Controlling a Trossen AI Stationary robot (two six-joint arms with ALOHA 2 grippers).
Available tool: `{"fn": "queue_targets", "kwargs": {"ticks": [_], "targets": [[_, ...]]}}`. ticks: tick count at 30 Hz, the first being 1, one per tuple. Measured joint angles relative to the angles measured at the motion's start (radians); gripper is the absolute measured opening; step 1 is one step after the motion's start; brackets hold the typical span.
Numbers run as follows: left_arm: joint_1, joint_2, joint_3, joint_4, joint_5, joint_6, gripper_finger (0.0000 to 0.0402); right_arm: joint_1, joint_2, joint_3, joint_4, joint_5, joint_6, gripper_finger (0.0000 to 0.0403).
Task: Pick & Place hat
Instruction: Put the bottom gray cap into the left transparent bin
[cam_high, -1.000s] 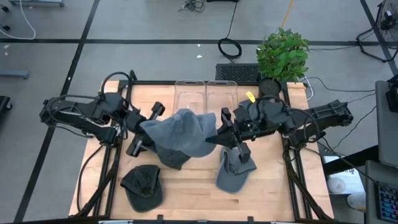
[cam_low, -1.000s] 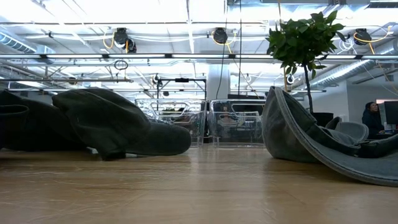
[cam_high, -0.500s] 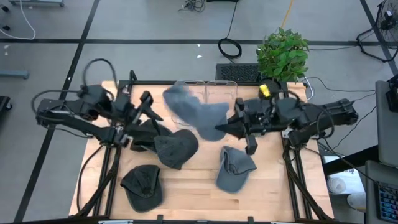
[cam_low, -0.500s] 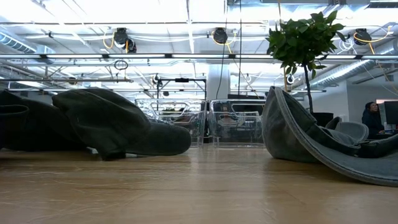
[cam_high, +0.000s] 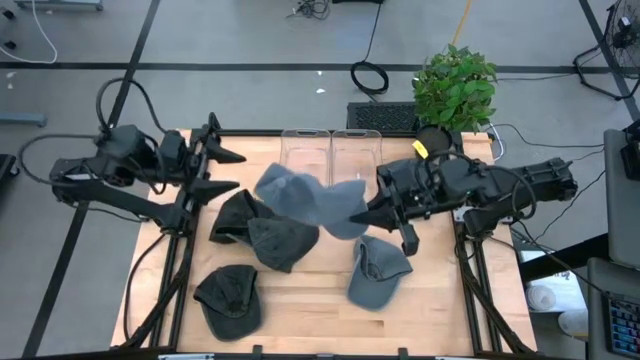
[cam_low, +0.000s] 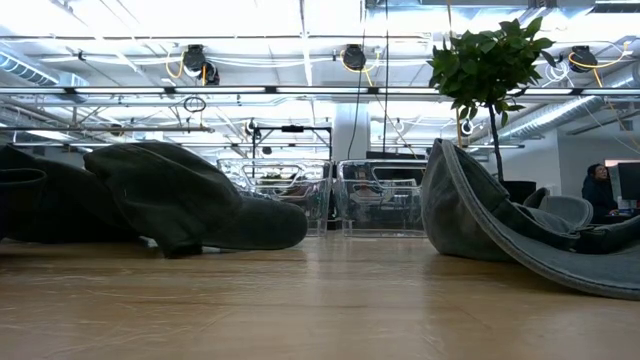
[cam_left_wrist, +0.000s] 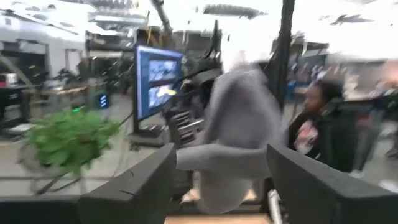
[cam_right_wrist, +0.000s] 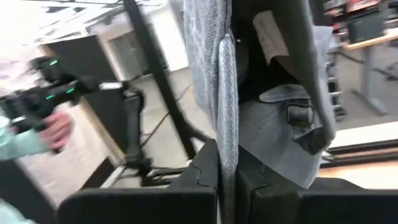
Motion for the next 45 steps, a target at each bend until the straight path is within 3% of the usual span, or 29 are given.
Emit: {"fn": "queue_targets", "kwargs": {"ticks": [8, 20, 33, 41, 45], "targets": [[0.0, 0.116, 0.264, -0.338, -0.01, 0.009, 0.0242, -0.006, 0.016, 0.0, -0.029, -0.018, 0.02, 0.0], [-0.002, 0.264, 0.433, -0.493, 0.097, -0.023, 0.0241, -0.03, 0.056, 0.0, -0.036, -0.071, 0.048, 0.0], [-0.002, 0.383, 0.512, -0.553, 0.195, -0.047, 0.0241, -0.035, 0.059, 0.0, -0.045, -0.071, 0.059, 0.0], [-0.002, 0.406, 0.513, -0.479, 0.266, -0.089, 0.0241, -0.042, 0.066, 0.0, -0.092, -0.071, 0.081, 0.0], [-0.002, 0.404, 0.513, -0.482, 0.254, -0.112, 0.0241, -0.046, 0.076, 0.001, -0.086, -0.071, 0.083, 0.0]]}}
